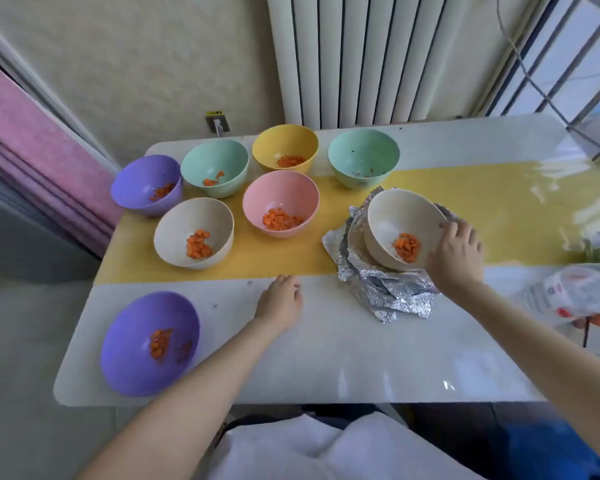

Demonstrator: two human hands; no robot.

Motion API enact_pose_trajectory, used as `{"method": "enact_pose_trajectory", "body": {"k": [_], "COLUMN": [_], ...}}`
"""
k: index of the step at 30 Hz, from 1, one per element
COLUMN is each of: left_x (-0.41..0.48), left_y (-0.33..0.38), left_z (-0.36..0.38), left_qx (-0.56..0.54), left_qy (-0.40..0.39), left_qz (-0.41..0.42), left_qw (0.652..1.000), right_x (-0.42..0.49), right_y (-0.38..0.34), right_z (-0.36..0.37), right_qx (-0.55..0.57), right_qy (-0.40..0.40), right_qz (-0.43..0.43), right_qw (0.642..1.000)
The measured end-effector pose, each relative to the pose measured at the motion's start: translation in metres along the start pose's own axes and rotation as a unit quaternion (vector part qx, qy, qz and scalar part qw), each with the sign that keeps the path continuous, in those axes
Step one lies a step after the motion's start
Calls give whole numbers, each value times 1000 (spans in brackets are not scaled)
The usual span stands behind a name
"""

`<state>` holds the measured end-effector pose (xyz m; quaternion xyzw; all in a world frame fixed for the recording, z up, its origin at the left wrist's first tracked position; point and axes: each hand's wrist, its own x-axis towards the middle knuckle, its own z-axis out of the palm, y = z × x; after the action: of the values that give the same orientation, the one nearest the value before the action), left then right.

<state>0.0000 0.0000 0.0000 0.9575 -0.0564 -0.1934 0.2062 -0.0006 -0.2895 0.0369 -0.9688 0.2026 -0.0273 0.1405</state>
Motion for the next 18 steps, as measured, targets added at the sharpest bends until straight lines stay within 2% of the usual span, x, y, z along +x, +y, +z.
{"method": "enact_pose_trajectory", "body": {"k": [3,5,7,9,10,15,18], "left_x": [11,20,28,33,35,43,46], "left_y": [41,70,89,101,105,114,116], "left_z": [-8,-14,-16,-17,-15,-9,-4], "left_qx": [-173,-263,-329,-357,-366,-427,-435], "left_qy": [52,25,-20,-63,-75,-87,-72], "left_qz": [-21,-55,-96,-144,-160,-202,-211], "left_qw": [983,963,939,921,914,877,873], "right_x": [-3,-6,-6,-3,-2,0,-4], "right_y": [8,9,9,9,11,21,22], "right_z": [0,2,2,2,3,13,7], "right_qx": [81,162,260,329,337,369,402], "right_qy": [-21,-58,-85,-117,-135,-159,-174], "right_qz": [69,120,188,249,259,266,279], "right_qw": [994,978,943,904,895,876,855]}}
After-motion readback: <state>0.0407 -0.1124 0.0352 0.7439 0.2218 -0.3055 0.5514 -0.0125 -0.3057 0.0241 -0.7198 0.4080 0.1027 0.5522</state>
